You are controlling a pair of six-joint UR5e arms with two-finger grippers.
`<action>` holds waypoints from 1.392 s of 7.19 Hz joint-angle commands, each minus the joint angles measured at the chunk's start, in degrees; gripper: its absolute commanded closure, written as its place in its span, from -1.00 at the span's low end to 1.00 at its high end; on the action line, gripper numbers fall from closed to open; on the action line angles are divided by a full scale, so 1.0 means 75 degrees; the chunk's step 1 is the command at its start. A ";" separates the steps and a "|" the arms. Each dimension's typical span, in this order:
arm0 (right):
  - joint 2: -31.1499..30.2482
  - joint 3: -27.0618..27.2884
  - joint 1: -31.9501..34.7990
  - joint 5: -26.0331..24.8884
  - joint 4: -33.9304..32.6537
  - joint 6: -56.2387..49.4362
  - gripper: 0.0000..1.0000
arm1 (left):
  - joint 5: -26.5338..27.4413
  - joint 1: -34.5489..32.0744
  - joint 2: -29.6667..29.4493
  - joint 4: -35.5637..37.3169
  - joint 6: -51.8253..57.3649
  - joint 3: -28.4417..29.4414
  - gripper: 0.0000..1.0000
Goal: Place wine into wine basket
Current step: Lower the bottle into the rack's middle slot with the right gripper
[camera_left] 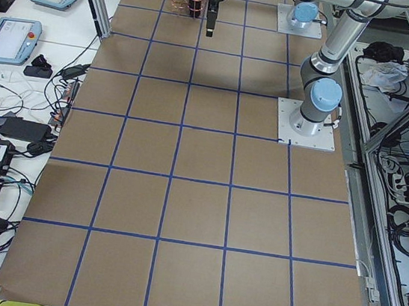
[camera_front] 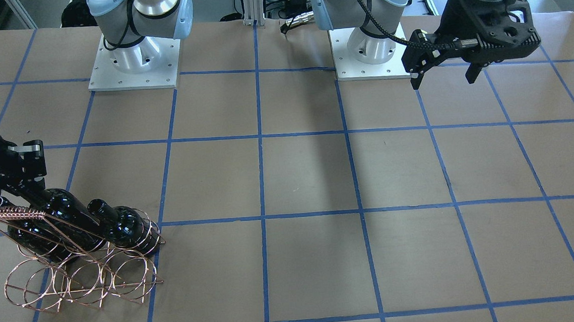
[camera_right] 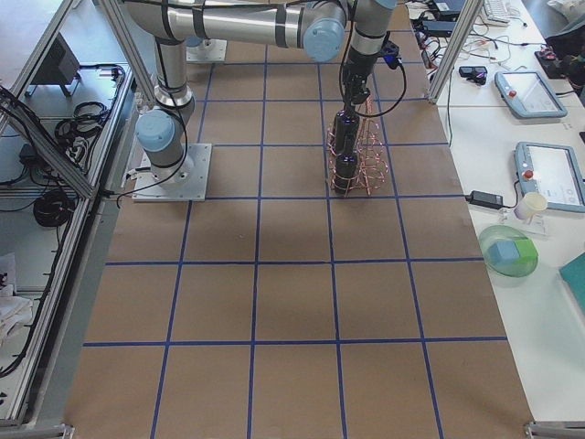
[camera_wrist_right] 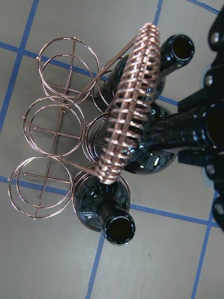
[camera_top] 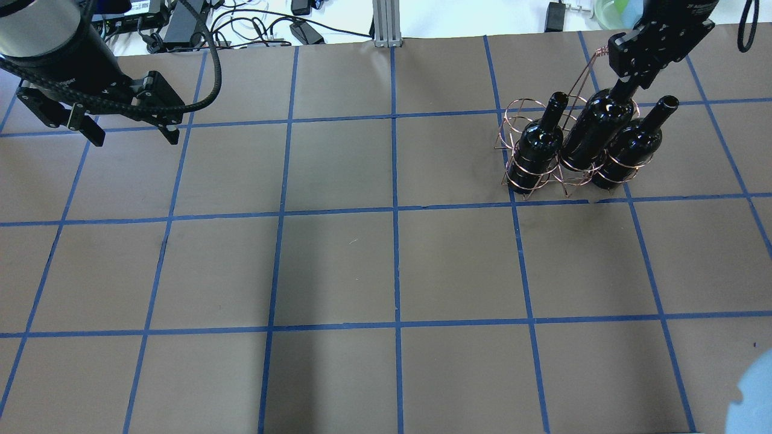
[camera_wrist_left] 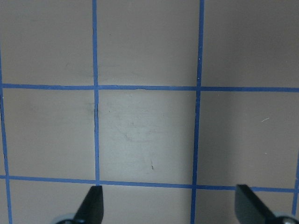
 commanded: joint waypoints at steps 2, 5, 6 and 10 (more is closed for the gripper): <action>0.0198 0.0371 0.0000 0.0001 -0.0429 -0.0054 0.93 | 0.0001 -0.0002 0.0009 0.0057 0.0000 -0.0201 -1.00; 0.0303 0.0747 0.0000 -0.0011 -0.0852 -0.0158 0.93 | -0.0441 -0.0002 0.0056 0.0081 -0.0070 -0.0225 -1.00; 0.0303 0.0759 0.0000 -0.0011 -0.0840 -0.0148 0.82 | -0.0573 -0.0025 0.0032 0.0093 -0.0105 -0.0237 -1.00; 0.0210 0.0748 0.0000 0.0013 -0.0817 -0.0124 -1.00 | -0.0515 -0.0037 0.0033 0.0093 -0.0012 -0.0249 -1.00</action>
